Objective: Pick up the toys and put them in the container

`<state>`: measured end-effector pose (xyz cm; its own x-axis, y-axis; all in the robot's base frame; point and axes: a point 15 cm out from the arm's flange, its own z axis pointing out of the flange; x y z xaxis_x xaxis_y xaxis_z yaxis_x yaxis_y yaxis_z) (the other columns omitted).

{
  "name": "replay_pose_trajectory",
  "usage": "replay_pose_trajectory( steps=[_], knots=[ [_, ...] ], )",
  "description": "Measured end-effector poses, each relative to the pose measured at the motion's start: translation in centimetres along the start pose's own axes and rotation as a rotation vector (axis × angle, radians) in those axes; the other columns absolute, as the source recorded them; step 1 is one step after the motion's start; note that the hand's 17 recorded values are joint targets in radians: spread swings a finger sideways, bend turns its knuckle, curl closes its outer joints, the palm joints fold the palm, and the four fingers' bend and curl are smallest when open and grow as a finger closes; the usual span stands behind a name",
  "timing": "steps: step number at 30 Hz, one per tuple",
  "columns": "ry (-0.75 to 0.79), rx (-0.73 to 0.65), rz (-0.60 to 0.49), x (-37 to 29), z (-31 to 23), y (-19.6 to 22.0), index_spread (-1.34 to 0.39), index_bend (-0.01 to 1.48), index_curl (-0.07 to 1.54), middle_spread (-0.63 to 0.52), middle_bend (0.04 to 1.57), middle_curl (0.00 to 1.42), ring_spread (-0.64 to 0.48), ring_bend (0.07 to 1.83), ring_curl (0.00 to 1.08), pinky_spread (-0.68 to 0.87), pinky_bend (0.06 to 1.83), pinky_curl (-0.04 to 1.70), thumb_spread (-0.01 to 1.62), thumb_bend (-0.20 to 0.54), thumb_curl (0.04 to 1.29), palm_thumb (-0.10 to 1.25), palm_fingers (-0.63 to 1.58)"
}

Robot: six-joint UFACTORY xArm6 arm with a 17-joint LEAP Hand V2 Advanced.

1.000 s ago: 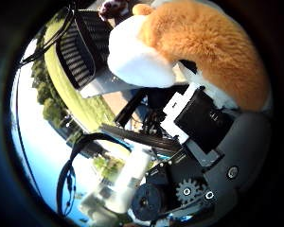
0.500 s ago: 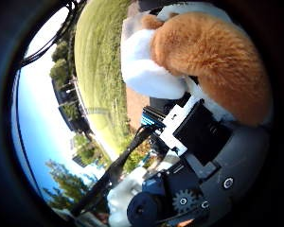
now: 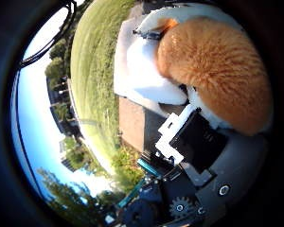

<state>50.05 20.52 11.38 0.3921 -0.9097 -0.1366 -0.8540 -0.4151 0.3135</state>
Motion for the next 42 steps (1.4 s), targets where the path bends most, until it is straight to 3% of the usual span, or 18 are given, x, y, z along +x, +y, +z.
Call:
replay_pose_trajectory(
  steps=[3,5,8,13,20,27,31,35,42],
  knots=[
    [-0.007,-0.039,0.015,0.8,2.6,-0.7,-0.52,0.94,0.06,-0.13,0.62,0.9,0.08,1.12,0.76,0.27,1.13,0.86,1.24,-0.036,0.61,0.81,0.0],
    [-0.013,-0.044,0.026,1.7,2.8,-0.6,-0.44,0.88,0.06,-0.09,0.5,0.81,0.13,0.99,0.68,0.31,1.03,0.79,1.23,-0.038,0.58,0.79,-0.14],
    [-0.017,-0.041,0.034,2.5,2.2,-0.3,-0.39,0.73,0.07,-0.02,0.33,0.67,0.22,0.75,0.53,0.38,0.92,0.68,1.21,-0.033,0.54,0.77,-0.18],
    [-0.017,-0.014,0.027,3.5,-0.6,0.5,-0.42,0.49,0.08,0.04,0.17,0.53,0.28,0.55,0.41,0.44,0.78,0.57,1.18,-0.027,0.5,0.77,-0.15],
    [-0.015,0.106,0.067,10.4,-8.1,4.3,-0.43,0.31,0.12,0.08,0.14,0.41,0.31,0.46,0.36,0.48,0.69,0.49,1.16,-0.028,0.47,0.76,-0.08],
    [0.055,0.143,0.235,24.2,-9.9,10.0,-0.41,0.23,0.16,0.08,0.16,0.36,0.3,0.44,0.34,0.48,0.62,0.43,1.16,-0.028,0.45,0.74,-0.01],
    [0.072,0.173,0.344,32.1,-7.7,11.9,-0.38,0.2,0.19,0.07,0.17,0.35,0.29,0.43,0.33,0.46,0.56,0.4,1.16,-0.031,0.44,0.72,-0.01],
    [0.113,0.232,0.392,38.1,-4.3,11.2,-0.33,0.18,0.21,0.07,0.17,0.34,0.28,0.41,0.33,0.44,0.51,0.37,1.17,-0.048,0.41,0.62,0.0],
    [0.105,0.153,0.454,45.0,6.1,12.7,-0.26,0.17,0.23,0.07,0.18,0.33,0.27,0.39,0.32,0.41,0.45,0.33,1.17,-0.039,0.37,0.51,0.0]
  ],
)
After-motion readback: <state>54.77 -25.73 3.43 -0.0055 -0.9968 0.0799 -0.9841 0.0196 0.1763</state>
